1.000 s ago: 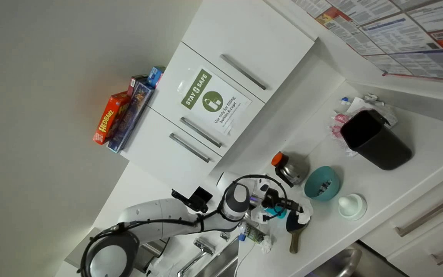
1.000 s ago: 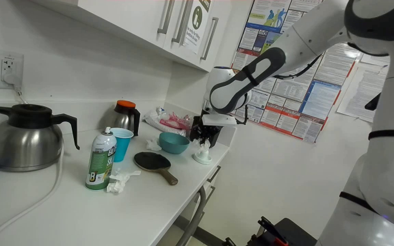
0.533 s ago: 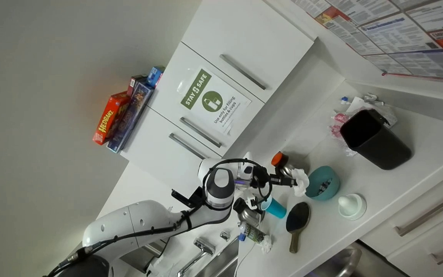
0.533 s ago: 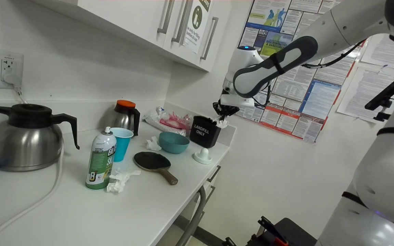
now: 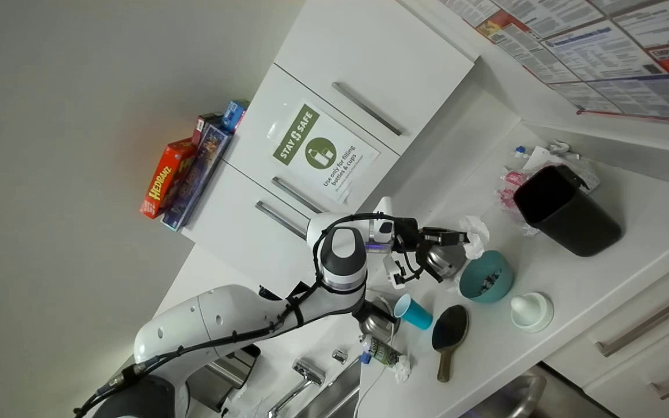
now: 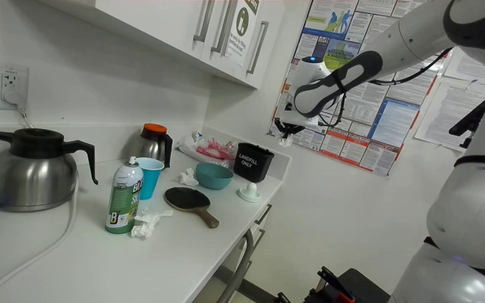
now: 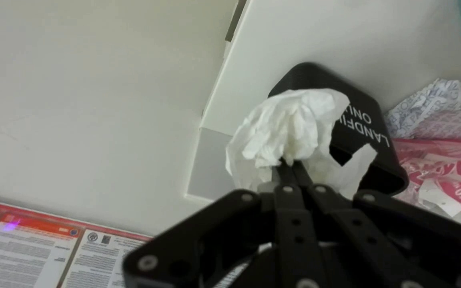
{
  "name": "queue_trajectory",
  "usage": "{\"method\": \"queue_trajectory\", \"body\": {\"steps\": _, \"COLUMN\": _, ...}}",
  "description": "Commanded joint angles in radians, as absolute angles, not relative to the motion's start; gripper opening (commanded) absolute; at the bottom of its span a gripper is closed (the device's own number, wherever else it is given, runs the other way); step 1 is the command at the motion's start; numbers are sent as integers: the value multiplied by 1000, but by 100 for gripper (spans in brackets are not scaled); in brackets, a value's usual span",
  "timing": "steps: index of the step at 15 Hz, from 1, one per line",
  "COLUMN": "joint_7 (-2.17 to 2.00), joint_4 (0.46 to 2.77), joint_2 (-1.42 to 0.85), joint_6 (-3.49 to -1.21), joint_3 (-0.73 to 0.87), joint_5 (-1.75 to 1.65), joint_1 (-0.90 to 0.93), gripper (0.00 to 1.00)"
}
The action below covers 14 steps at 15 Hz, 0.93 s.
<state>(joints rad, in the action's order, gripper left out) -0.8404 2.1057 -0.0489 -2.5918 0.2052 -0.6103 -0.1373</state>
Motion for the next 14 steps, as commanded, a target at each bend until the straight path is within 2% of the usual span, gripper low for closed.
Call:
{"method": "queue_trajectory", "body": {"steps": 1, "joint_7": -877, "joint_4": 1945, "joint_2": -174, "joint_6": -2595, "joint_3": 216, "joint_5": -585, "joint_1": -149, "gripper": 0}}
{"method": "queue_trajectory", "body": {"steps": 4, "joint_7": -829, "joint_4": 1823, "joint_2": -260, "joint_6": -2567, "joint_3": 228, "joint_5": -492, "joint_1": -144, "gripper": 0}}
{"method": "queue_trajectory", "body": {"steps": 5, "joint_7": -840, "joint_4": 1918, "joint_2": -194, "joint_6": -2592, "joint_3": 243, "joint_5": -529, "joint_1": -127, "gripper": 0}}
{"method": "queue_trajectory", "body": {"steps": 10, "joint_7": -836, "joint_4": 1899, "joint_2": -218, "joint_6": -2592, "joint_3": 251, "joint_5": -518, "joint_1": -119, "gripper": 1}}
{"method": "queue_trajectory", "body": {"steps": 14, "joint_7": -823, "joint_4": 1838, "joint_2": -288, "joint_6": -2674, "joint_3": 257, "joint_5": -483, "joint_1": -134, "gripper": 0}}
